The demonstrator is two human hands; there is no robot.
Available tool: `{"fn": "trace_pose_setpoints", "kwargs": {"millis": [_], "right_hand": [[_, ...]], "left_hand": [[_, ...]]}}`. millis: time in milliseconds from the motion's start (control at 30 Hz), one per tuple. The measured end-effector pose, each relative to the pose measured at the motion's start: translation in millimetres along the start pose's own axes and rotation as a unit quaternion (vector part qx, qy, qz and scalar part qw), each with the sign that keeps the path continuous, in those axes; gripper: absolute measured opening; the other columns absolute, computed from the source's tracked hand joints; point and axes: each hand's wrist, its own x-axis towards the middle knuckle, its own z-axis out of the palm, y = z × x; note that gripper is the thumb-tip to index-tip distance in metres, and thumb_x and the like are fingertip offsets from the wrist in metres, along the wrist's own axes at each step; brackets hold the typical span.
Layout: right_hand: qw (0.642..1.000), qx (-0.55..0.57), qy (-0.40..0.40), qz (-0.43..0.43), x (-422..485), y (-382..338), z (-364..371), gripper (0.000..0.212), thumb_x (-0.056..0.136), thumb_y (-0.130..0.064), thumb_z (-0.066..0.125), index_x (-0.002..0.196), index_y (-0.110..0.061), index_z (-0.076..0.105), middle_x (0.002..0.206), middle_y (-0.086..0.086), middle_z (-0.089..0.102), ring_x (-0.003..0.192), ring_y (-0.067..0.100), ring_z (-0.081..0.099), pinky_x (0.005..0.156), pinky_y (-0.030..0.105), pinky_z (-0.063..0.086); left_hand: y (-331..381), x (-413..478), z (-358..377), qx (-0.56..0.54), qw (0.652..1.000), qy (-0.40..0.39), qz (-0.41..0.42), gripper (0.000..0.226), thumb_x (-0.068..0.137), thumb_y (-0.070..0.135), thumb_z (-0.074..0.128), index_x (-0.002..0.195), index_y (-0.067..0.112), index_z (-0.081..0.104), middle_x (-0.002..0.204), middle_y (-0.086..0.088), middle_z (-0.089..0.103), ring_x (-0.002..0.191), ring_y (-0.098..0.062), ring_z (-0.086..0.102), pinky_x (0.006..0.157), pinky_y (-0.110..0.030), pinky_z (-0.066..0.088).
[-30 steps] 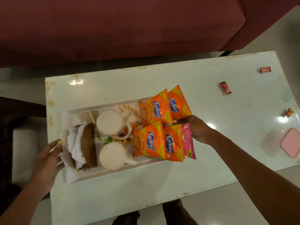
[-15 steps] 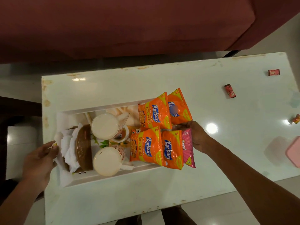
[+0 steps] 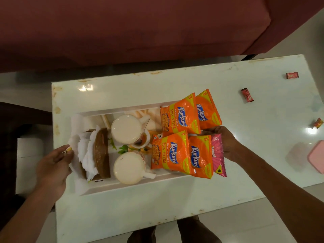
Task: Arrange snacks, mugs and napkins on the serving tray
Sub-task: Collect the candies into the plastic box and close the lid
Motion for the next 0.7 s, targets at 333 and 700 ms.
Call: {"fn": "trace_pose_setpoints", "kwargs": {"millis": [333, 700], "right_hand": [[0.999, 0.045, 0.006, -0.001, -49.0, -52.1, -73.9, 0.024, 0.077, -0.027, 0.06, 0.096, -0.013, 0.065, 0.074, 0.007, 0.075, 0.059, 0.024, 0.072, 0.051, 0.035, 0.058], [1.0, 0.017, 0.019, -0.018, -69.4, -71.1, -173.0, 0.015, 0.088, -0.018, 0.052, 0.099, -0.015, 0.062, 0.073, 0.003, 0.076, 0.058, 0.023, 0.073, 0.048, 0.033, 0.057]], "left_hand": [[31.0, -65.5, 51.4, -0.017, 0.998, -0.026, 0.053, 0.026, 0.095, 0.013, 0.063, 0.121, 0.016, 0.066, 0.124, -0.012, 0.066, 0.112, -0.03, 0.063, 0.094, -0.043, 0.049], [6.1, -128.3, 146.6, -0.016, 0.999, -0.018, 0.034, 0.024, 0.096, 0.006, 0.061, 0.119, 0.008, 0.067, 0.111, -0.016, 0.067, 0.099, -0.029, 0.058, 0.086, -0.046, 0.046]]}}
